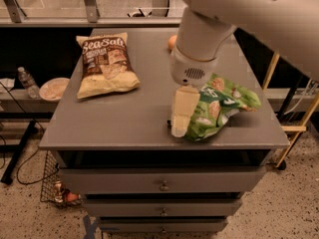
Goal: Pick brown chip bag
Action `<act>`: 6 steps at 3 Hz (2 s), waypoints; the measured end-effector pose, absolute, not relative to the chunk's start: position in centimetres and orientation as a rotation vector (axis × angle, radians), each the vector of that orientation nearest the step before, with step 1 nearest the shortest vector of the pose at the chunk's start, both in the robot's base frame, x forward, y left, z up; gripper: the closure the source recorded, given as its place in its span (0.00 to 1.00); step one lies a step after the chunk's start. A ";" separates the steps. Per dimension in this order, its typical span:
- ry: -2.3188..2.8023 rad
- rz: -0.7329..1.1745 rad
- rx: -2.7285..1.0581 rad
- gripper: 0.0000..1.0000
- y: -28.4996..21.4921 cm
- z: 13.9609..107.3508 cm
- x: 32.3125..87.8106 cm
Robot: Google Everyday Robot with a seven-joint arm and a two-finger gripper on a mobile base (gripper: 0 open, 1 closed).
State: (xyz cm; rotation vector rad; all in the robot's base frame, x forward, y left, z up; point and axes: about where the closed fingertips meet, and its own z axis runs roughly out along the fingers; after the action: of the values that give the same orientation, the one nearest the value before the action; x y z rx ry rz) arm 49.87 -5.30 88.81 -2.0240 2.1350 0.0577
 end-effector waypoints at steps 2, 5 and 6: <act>2.176 0.099 -1.831 0.00 2.1 87.7 54.4; 2.166 0.205 -1.600 0.00 4.6 88.0 58.2; 2.168 0.265 -1.518 0.00 5.5 87.5 60.4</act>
Offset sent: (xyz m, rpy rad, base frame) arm 0.0705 0.0971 -0.0004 0.1567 -0.0895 -0.1867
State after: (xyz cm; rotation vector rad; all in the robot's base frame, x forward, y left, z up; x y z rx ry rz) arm 60.40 5.49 87.49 -1.5178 2.1679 0.2650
